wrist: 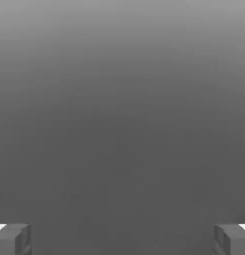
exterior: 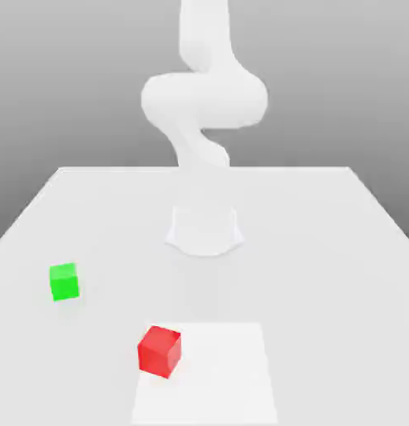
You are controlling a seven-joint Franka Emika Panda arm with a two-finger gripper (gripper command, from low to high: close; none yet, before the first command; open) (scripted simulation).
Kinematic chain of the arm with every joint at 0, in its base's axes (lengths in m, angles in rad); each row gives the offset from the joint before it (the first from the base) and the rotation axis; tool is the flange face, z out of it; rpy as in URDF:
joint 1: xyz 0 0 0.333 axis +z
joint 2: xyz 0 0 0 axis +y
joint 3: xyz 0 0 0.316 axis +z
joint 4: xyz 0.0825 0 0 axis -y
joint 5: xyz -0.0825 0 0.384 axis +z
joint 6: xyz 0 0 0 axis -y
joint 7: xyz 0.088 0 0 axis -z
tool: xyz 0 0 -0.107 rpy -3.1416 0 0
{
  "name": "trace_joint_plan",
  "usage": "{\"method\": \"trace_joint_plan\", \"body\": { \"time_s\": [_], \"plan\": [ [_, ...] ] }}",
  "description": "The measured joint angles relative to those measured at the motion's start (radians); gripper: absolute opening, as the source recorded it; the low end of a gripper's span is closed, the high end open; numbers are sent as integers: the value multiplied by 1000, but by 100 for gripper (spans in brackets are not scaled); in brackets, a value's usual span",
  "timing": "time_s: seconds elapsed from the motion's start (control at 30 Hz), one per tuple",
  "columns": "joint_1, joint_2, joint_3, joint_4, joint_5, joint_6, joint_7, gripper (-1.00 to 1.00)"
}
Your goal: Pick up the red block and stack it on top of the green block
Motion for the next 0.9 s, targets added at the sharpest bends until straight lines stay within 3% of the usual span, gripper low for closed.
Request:
{"method": "trace_joint_plan", "body": {
  "time_s": [0.63, 0.87, 0.9],
  "plan": [
    [-112, 699, -40, -360, -1, 393, 153, 0],
    [-126, 952, -24, -358, 34, 595, 139, 0],
    [-128, 975, -22, -355, 36, 614, 138, -100]
  ]
}}
